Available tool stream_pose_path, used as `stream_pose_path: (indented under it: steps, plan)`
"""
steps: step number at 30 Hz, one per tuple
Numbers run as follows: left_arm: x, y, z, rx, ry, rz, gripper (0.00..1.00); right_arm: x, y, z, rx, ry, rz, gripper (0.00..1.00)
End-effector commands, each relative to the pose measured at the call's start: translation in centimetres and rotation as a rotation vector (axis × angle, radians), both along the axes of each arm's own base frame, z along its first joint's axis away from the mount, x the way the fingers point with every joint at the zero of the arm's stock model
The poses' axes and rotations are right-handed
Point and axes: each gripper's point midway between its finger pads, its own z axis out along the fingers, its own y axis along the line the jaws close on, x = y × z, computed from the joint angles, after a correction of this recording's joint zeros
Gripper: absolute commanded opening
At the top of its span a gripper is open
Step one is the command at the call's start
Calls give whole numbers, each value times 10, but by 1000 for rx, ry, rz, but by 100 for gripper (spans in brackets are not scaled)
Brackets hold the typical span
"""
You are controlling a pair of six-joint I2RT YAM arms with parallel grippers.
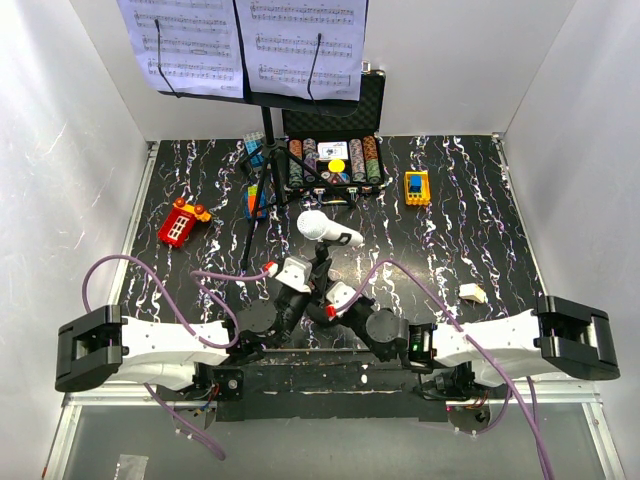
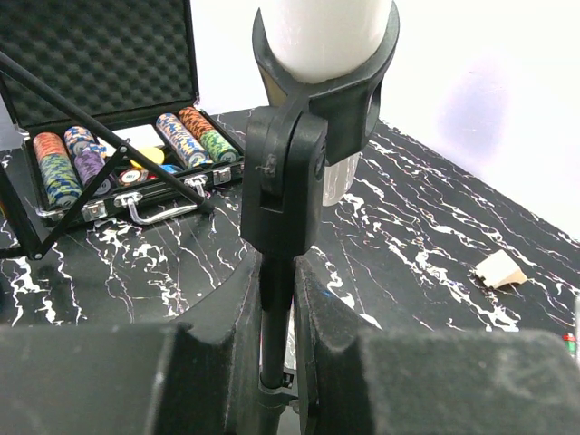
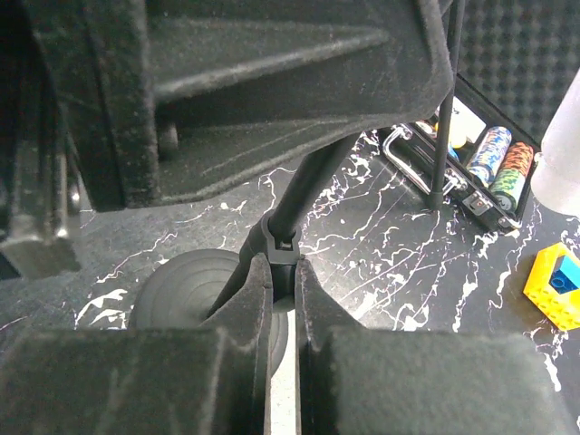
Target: Pack up the instrument practice props
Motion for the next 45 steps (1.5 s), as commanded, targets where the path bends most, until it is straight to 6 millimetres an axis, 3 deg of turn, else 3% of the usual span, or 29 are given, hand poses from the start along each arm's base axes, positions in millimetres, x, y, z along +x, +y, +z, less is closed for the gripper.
stream_pose_path:
  steps: [1,4,5,8,9,11,14,18,21,25,29,34,45]
  plan:
    - [-12,9,-82,267,98,-27,0,33,-58,-7,-171,-89,-281,1]
    - [-12,10,-80,260,97,-26,0,28,-54,-1,-118,-6,-264,1]
    - [-12,11,-79,258,96,-23,0,27,-54,2,-94,29,-269,14]
    - [-12,10,-78,260,92,-21,0,20,-56,13,-32,142,-288,66]
    - [-12,10,-77,257,89,-19,0,18,-58,12,-27,175,-293,77]
    - [-12,10,-76,257,88,-18,0,16,-63,14,-9,215,-317,85]
    - [-11,10,-74,250,86,-7,0,8,-70,13,29,320,-345,86]
    - [-7,14,-70,279,65,34,0,-6,-70,11,241,540,-311,86]
    - [-7,15,-65,284,55,50,0,-17,-64,7,447,733,-205,85]
    - [-8,14,-59,282,42,56,0,-28,-51,27,684,936,-31,84]
    - [-10,10,-58,283,35,60,0,-37,-37,30,730,1103,44,84]
    - [-15,4,-58,299,19,77,0,-36,-13,31,806,1262,109,84]
    - [-27,4,-61,302,12,96,0,-17,-4,25,1067,1473,156,78]
